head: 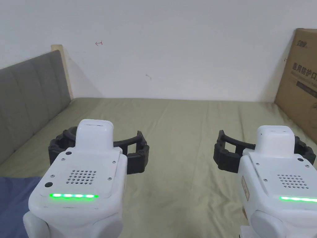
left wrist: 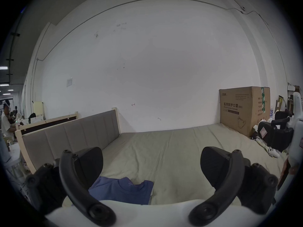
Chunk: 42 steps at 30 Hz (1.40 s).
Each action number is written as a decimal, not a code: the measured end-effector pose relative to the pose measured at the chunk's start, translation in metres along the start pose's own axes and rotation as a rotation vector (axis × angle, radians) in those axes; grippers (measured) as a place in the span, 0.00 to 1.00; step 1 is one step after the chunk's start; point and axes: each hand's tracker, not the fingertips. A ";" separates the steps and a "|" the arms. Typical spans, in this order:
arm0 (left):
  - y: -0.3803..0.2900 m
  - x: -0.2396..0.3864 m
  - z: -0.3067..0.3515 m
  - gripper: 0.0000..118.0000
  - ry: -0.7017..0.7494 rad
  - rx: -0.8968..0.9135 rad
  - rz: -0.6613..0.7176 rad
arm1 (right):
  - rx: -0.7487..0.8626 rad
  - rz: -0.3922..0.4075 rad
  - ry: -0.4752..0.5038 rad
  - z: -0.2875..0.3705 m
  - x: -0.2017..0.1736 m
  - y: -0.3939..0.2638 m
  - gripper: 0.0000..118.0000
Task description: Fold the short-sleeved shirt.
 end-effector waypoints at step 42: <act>-0.017 -0.148 0.050 0.00 0.363 -0.164 0.075 | -0.152 -0.004 0.496 -0.026 -0.174 -0.006 0.01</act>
